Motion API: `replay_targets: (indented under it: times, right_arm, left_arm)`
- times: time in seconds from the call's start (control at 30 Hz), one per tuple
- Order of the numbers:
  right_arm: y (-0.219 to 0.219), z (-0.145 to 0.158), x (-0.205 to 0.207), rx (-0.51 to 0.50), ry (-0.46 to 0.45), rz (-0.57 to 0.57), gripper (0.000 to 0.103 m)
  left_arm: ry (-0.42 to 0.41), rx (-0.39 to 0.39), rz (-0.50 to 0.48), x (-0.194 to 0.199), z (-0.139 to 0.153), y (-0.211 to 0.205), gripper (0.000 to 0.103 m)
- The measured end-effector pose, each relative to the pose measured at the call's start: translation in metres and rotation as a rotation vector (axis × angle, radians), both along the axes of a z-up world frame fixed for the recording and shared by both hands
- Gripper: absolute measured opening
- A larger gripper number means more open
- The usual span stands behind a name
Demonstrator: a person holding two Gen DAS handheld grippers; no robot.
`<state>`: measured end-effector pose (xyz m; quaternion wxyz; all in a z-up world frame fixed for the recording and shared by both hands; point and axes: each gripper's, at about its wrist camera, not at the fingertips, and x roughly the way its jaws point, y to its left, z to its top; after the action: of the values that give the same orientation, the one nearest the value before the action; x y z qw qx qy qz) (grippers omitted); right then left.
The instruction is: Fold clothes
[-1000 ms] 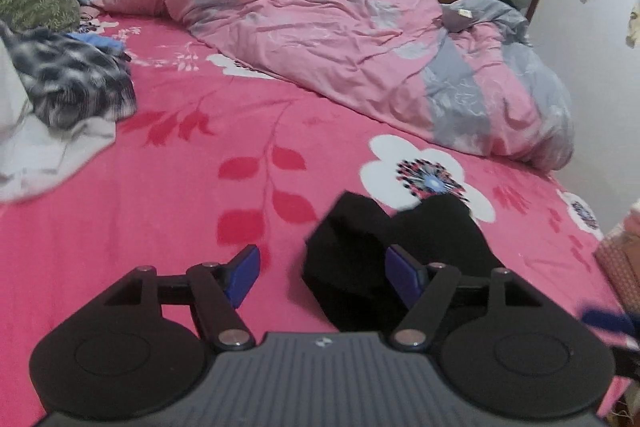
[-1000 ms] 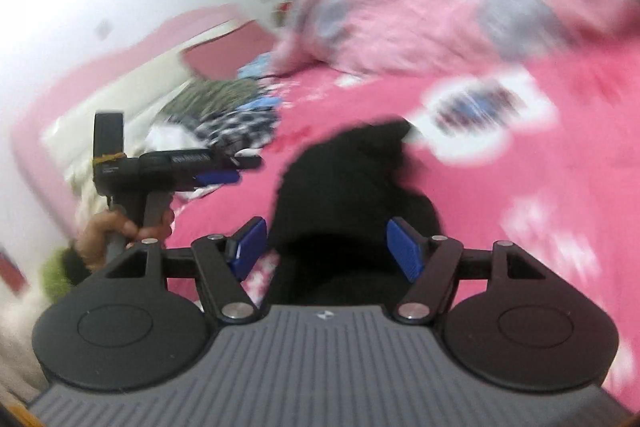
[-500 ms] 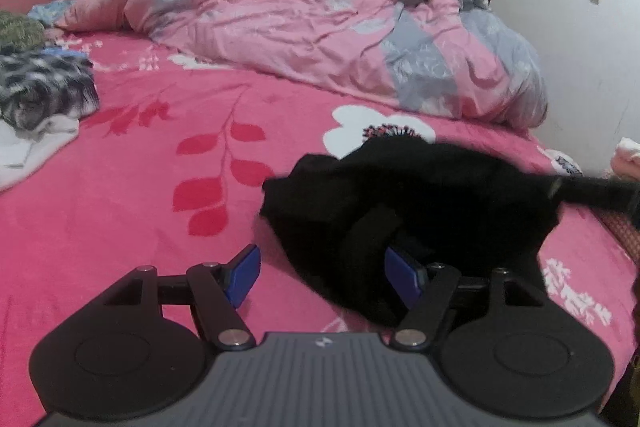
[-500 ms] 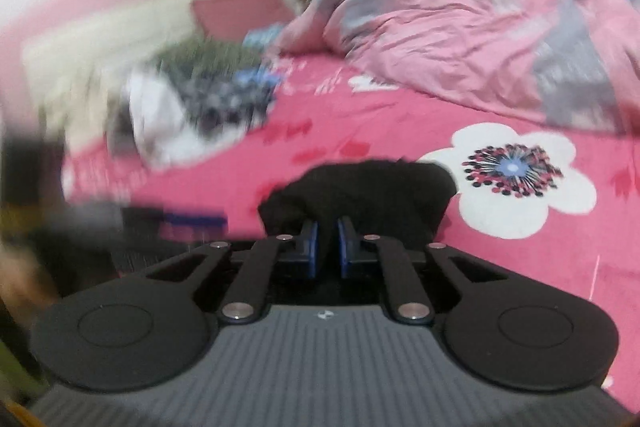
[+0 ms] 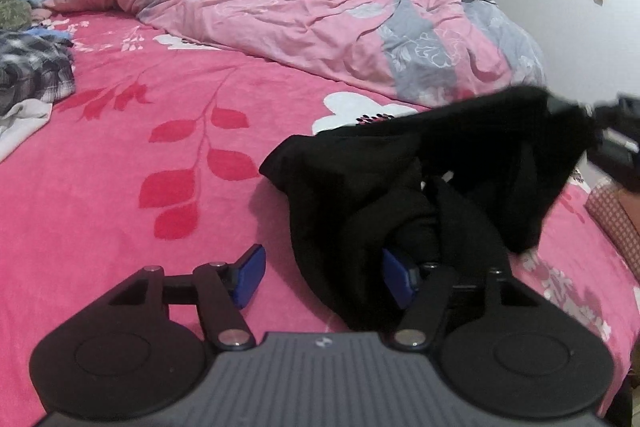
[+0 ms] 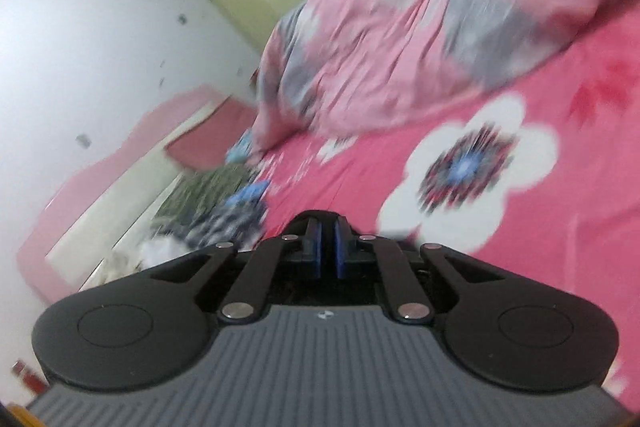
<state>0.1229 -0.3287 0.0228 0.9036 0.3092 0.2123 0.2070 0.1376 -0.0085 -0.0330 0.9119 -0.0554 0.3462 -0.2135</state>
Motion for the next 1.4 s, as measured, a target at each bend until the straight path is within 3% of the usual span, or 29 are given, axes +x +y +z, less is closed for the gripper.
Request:
replay_targets:
  times: [0.2, 0.43, 0.63, 0.7, 0.8, 0.9, 0.97, 1.0, 1.03, 1.1, 1.23, 1.3, 1.33, 1.4]
  right_arm:
    - [-0.054, 0.013, 0.037, -0.045, -0.054, -0.179, 0.004]
    - [-0.117, 0.004, 0.083, -0.042, -0.024, -0.365, 0.004]
    - [-0.131, -0.001, 0.132, -0.174, 0.006, -0.428, 0.004]
    - [-0.133, -0.012, 0.147, -0.217, 0.064, -0.424, 0.007]
    - [-0.137, -0.036, 0.155, -0.250, 0.230, -0.416, 0.013]
    - [-0.137, -0.042, 0.127, -0.249, 0.261, -0.404, 0.025]
    - [-0.129, -0.027, 0.090, -0.245, 0.188, -0.349, 0.030]
    - [-0.123, -0.017, 0.070, -0.228, 0.142, -0.292, 0.040]
    - [-0.116, -0.009, 0.050, -0.198, 0.110, -0.222, 0.052]
    - [-0.104, 0.003, 0.014, -0.125, 0.090, -0.057, 0.058]
    - [-0.066, 0.001, -0.039, 0.000, 0.153, 0.234, 0.066]
    - [-0.044, -0.012, -0.060, 0.075, 0.193, 0.335, 0.073]
    - [-0.033, -0.020, -0.066, 0.090, 0.215, 0.359, 0.079]
    - [-0.011, -0.037, -0.076, 0.032, 0.266, 0.326, 0.081]
  left_arm:
    - [0.006, 0.005, -0.009, 0.002, -0.001, -0.001, 0.057]
    - [0.022, 0.023, -0.029, 0.005, -0.004, -0.003, 0.057]
    - [0.038, 0.017, -0.028, 0.006, -0.007, -0.003, 0.053]
    - [0.042, 0.019, -0.033, 0.006, -0.007, -0.006, 0.053]
    - [0.050, 0.019, -0.053, 0.006, -0.009, -0.009, 0.053]
    - [0.062, 0.028, -0.094, 0.004, -0.012, -0.014, 0.053]
    - [0.056, 0.038, -0.105, 0.003, -0.014, -0.017, 0.053]
    - [0.050, 0.043, -0.106, 0.002, -0.014, -0.018, 0.053]
    - [0.047, 0.043, -0.107, 0.002, -0.015, -0.019, 0.051]
    - [0.054, 0.028, -0.100, 0.003, -0.017, -0.019, 0.047]
    - [0.060, 0.012, -0.085, 0.003, -0.019, -0.021, 0.019]
    - [0.061, 0.005, -0.064, 0.004, -0.018, -0.023, 0.013]
    - [0.058, 0.004, -0.052, 0.004, -0.016, -0.023, 0.009]
    - [0.019, 0.014, -0.036, 0.001, -0.005, -0.023, 0.008]
